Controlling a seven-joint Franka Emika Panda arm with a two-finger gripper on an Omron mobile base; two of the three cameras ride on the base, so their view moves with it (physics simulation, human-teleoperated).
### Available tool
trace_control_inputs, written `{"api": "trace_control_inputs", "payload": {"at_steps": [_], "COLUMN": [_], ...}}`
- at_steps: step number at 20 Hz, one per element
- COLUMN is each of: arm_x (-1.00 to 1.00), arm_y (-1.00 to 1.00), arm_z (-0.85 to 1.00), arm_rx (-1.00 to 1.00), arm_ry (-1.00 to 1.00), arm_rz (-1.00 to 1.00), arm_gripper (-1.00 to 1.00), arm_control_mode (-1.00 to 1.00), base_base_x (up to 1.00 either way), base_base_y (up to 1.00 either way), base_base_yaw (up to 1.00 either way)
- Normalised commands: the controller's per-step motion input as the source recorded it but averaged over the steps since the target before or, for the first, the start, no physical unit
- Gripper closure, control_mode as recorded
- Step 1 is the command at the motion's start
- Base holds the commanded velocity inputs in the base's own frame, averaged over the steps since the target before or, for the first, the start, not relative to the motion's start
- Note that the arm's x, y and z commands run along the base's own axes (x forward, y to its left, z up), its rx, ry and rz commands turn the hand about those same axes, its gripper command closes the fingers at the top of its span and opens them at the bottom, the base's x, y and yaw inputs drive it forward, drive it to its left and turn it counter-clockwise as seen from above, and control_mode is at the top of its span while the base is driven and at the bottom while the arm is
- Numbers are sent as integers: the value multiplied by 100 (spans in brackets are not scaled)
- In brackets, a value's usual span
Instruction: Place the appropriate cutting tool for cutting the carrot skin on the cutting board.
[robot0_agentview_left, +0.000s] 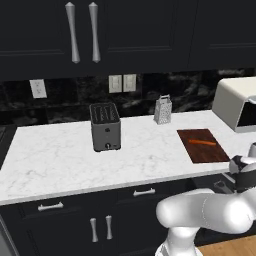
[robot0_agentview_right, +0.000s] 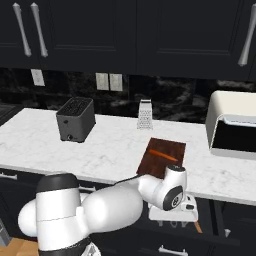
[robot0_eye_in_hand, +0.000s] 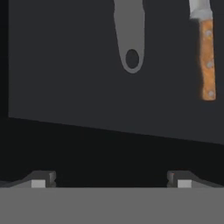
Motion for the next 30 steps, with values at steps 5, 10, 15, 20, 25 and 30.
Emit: {"api": "trace_control_inputs", "payload": {"at_steps": [5, 10, 15, 20, 25, 30], "arm_x": [-44, -46, -41, -48, -45, -5], "arm_y": [9, 9, 4, 5, 6, 1], "arm_z": [-28, -21, -13, -13, -17, -2], "arm_rx": [0, 0, 0, 0, 0, 0], "arm_ry": [2, 0, 0, 0, 0, 0], "arm_rz": [4, 3, 3, 2, 2, 1], "arm_gripper": [-100, -100, -100, -100, -100, -100], "arm_control_mode": [-100, -100, -100, -100, -100, -100], "base_base_x": [0, 0, 0, 0, 0, 0], "base_base_y": [0, 0, 0, 0, 0, 0], "base_base_yaw": [0, 0, 0, 0, 0, 0]}}
